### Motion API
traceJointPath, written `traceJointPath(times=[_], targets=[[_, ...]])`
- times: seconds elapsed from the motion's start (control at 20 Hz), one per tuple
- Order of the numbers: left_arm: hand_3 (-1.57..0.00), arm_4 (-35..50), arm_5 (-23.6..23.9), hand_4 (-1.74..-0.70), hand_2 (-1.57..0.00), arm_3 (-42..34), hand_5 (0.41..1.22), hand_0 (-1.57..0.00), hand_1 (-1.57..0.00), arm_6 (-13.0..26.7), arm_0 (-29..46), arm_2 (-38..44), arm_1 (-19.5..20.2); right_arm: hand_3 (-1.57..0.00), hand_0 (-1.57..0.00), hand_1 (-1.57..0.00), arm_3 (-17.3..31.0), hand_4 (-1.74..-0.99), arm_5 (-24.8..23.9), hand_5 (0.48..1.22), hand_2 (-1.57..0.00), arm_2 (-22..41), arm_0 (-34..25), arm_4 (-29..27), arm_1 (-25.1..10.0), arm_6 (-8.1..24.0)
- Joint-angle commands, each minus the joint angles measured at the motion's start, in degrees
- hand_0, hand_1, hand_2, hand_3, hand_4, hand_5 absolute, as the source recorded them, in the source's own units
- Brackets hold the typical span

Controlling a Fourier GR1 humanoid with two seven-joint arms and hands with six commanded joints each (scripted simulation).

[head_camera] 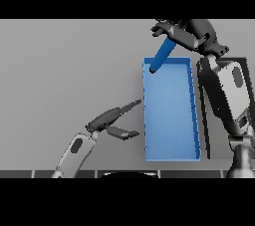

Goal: Pick up the blue pipe and place it into the blue bin.

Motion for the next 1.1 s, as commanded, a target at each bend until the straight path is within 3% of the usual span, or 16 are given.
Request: traceJointPath(times=[0.0,0.1,0.3,0.5,0.55,0.75,0.8,0.85,0.95,1.05], targets=[[0.00,-0.24,0.10,-0.91,0.00,0.46,0.489,0.00,0.00,-0.37,0.25,-0.28,-0.27,-1.57,-1.57,-1.57,1.07,-1.739,0.20,1.124,-1.57,-0.05,1.23,0.20,-0.53,0.28],[0.00,0.09,0.02,-0.90,0.00,0.06,0.489,0.00,0.00,0.13,-0.14,0.03,-0.22,-1.57,-1.57,-1.57,3.83,-1.740,-0.67,1.117,-1.57,0.30,4.62,1.40,-0.93,0.39],[0.00,0.49,0.04,-0.89,0.00,0.38,0.474,0.00,0.00,1.31,-0.66,0.36,-0.57,-1.57,-1.57,-1.57,3.34,-1.740,-4.08,1.120,-1.57,3.14,12.05,3.22,-0.87,3.10],[0.00,-0.08,0.03,-0.88,0.00,0.35,0.464,0.00,0.00,-1.27,0.59,-0.25,-0.15,-1.57,-1.57,-1.57,1.77,-1.741,-7.69,1.120,-1.57,5.76,19.06,2.59,-1.45,8.94],[0.00,0.07,0.25,-0.88,0.00,0.01,0.463,0.00,0.00,-0.07,-0.38,0.11,-0.34,-1.57,-1.57,-1.57,1.81,-1.741,-7.83,1.122,-1.57,6.82,20.68,2.99,-1.69,10.31],[0.00,0.35,0.19,-0.88,0.00,-0.26,0.460,0.00,0.00,1.21,0.24,-0.36,-0.93,-1.57,-1.57,-1.57,2.21,-1.591,-8.17,1.114,-1.57,10.35,25.48,4.00,-2.12,13.38],[0.00,0.40,-0.01,-0.89,0.00,-0.37,0.457,0.00,0.00,0.42,0.20,-0.14,-0.40,-1.33,-1.57,-1.57,2.00,-1.599,-9.02,1.110,-1.57,12.25,26.17,3.47,-2.80,14.23],[0.00,0.48,-0.08,-0.89,0.00,-0.24,0.455,0.00,0.00,0.73,0.41,-0.08,-0.31,-1.12,-1.56,-1.46,3.44,-1.547,-10.98,1.133,-1.39,15.55,25.41,1.07,-4.34,14.22],[0.00,0.16,0.17,-0.89,0.00,-0.34,0.454,0.00,0.00,0.97,0.94,-0.47,-0.62,-0.72,-1.04,-0.93,6.71,-1.455,-12.94,1.164,-0.89,21.58,22.95,-4.73,-7.01,14.24],[0.00,0.06,0.29,-0.89,0.00,-0.23,0.454,0.00,0.00,0.94,0.85,-0.45,-0.74,-0.46,-0.67,-0.60,8.02,-1.338,-13.69,1.157,-0.57,24.28,22.20,-6.72,-7.79,14.20]])
